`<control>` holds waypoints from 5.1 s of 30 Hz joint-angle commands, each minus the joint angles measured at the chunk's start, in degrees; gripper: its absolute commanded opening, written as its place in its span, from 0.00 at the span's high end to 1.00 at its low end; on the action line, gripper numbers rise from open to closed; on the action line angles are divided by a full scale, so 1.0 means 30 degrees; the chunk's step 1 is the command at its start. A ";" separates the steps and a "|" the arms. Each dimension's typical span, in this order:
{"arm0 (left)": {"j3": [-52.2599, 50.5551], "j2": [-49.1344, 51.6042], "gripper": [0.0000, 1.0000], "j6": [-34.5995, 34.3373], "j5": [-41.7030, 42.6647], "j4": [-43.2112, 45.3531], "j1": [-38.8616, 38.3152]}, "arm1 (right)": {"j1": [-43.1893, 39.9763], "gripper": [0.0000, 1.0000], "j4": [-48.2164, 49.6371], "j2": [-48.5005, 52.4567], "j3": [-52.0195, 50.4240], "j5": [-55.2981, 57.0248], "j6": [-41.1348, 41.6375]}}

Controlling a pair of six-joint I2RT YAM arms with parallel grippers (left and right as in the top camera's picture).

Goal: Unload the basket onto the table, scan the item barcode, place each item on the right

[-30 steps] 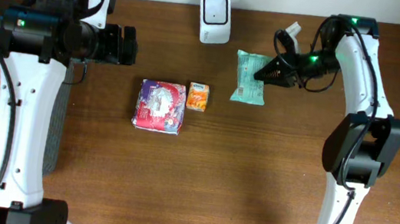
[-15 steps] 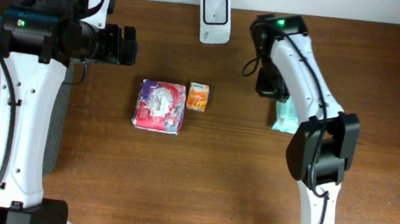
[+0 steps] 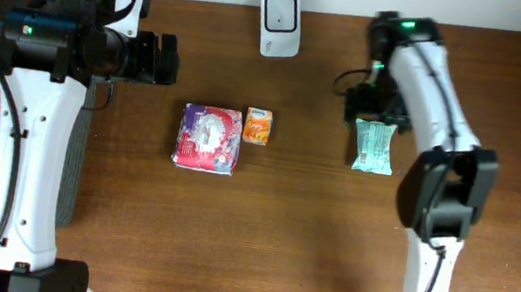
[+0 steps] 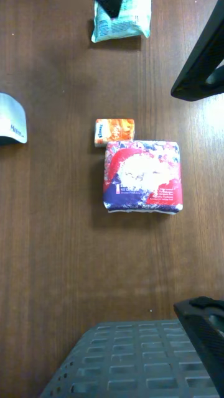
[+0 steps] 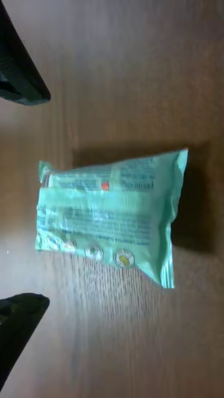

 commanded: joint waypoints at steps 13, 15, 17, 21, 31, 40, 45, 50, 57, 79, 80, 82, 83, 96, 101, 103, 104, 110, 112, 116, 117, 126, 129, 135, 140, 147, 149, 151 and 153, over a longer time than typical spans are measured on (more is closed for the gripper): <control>0.0022 -0.0299 0.01 0.0168 0.0204 0.0022 0.0051 | -0.5275 0.66 0.5348 -0.0109 -0.7817 -1.3777 -0.6448; 0.0022 -0.0299 0.01 0.0168 0.0197 0.0029 0.0051 | -0.5311 0.96 0.5340 -0.0109 -0.7796 -1.5846 -0.6448; 0.0022 -0.0299 0.01 0.0168 0.0204 0.0029 0.0051 | -0.5311 0.96 0.5268 -0.0117 -0.7774 -1.7996 -0.6462; 0.0022 -0.0299 0.01 0.0168 0.0204 0.0022 0.0051 | -0.5071 0.96 0.3854 -0.0532 -0.7431 -2.2629 -0.9464; 0.0022 -0.0299 0.01 0.0168 0.0197 0.0029 0.0051 | -0.1960 0.96 0.3155 -0.4328 -0.6331 -0.1319 0.1960; 0.0022 -0.0299 0.01 0.0168 0.0197 0.0022 0.0051 | 0.4626 0.87 0.3767 -0.4138 -0.7555 0.7759 0.7905; 0.0022 -0.0299 0.01 0.0168 0.0197 0.0029 0.0051 | 0.4175 0.46 0.3854 -0.3949 -0.7599 0.7519 0.5173; 0.0022 -0.0299 0.01 0.0168 0.0197 0.0029 0.0051 | 0.4175 0.46 0.4430 -0.2987 -0.8932 1.0112 0.4779; 0.0022 -0.0299 0.01 0.0168 0.0204 0.0029 0.0051 | 0.4138 0.41 0.6280 -0.2812 -1.2160 1.2320 0.4758; 0.0022 -0.0299 0.01 0.0168 0.0204 0.0029 0.0051 | 0.1049 0.96 0.5712 -0.2849 -0.5967 -1.5788 -0.3031; 0.0022 -0.0299 0.01 0.0168 0.0197 0.0029 0.0051 | 0.1049 0.96 0.6411 -0.2849 -0.6812 -1.6976 -0.3031; 0.0022 -0.0299 0.01 0.0168 0.0204 0.0029 0.0051 | 0.1049 0.96 0.8072 -0.2849 -0.8874 -1.8331 -0.2922; 0.0022 -0.0299 0.01 0.0168 0.0204 0.0022 0.0051 | 0.1027 0.96 0.9326 -0.2849 -1.0455 -1.8462 -0.2164; 0.0022 -0.0299 0.01 0.0168 0.0197 0.0029 0.0051 | -0.1180 0.39 0.3840 -0.2892 -0.6834 -0.5690 0.0211; 0.0022 -0.0299 0.01 0.0168 0.0204 0.0029 0.0051 | -0.1202 0.28 0.1144 -0.2892 -0.3781 -0.1654 -0.0321; 0.0022 -0.0299 0.01 0.0168 0.0204 0.0029 0.0051 | -0.0940 0.25 0.0954 -0.2892 -0.3825 -0.1668 -0.0823; 0.0022 -0.0299 0.01 0.0168 0.0197 0.0029 0.0051 | -0.0794 0.24 0.0969 -0.2892 -0.3847 -0.1639 -0.1115; 0.0022 -0.0299 0.01 0.0168 0.0197 0.0029 0.0051 | 0.0284 0.49 0.3155 -0.2885 -0.6819 -0.2273 -0.1166; 0.0022 -0.0299 0.01 0.0168 0.0204 0.0029 0.0051 | 0.1158 0.49 0.4473 -0.2885 -0.8298 -0.1421 -0.1158; 0.0022 -0.0299 0.01 0.0168 0.0204 0.0022 0.0051 | 0.2805 0.60 0.6572 -0.2885 -1.0185 -0.0182 -0.1078; 0.0022 -0.0299 0.01 0.0168 0.0204 0.0022 0.0051 | 0.3009 0.62 0.6732 -0.2885 -1.0185 0.0109 -0.0736; 0.0022 -0.0299 0.01 0.0168 0.0204 0.0029 0.0051 | 0.3315 0.96 0.7067 -0.2892 -0.6426 -0.1953 0.0940; 0.0022 -0.0299 0.01 0.0168 0.0204 0.0022 0.0051 | 0.3315 0.96 0.9508 -0.2892 -0.2980 -0.3337 0.1559; 0.0022 -0.0299 0.01 0.0168 0.0204 0.0029 0.0051 | 0.3424 0.96 2.0524 -0.2732 -0.2594 -0.4022 0.5253; 0.0022 -0.0299 0.01 0.0168 0.0204 0.0022 0.0051 | 0.3956 0.96 2.6782 -0.1559 -0.2586 -0.3949 0.5909; 0.0022 -0.0299 0.01 0.0168 0.0204 0.0029 0.0051 | 0.4707 0.96 2.8917 0.0918 -0.2586 -0.1923 0.7009; 0.0022 -0.0299 0.01 0.0168 0.0204 0.0029 0.0051 | 0.4728 0.96 2.8924 0.1224 -0.2586 -0.1800 0.7002; 0.0022 -0.0299 0.01 0.0168 0.0197 0.0029 0.0051 | 0.4714 0.96 2.8756 0.1224 -0.2586 -0.1297 0.7002; 0.0022 -0.0299 0.01 0.0168 0.0204 0.0029 0.0051 | 0.4648 0.96 2.8662 0.1224 -0.2586 -0.1290 0.7009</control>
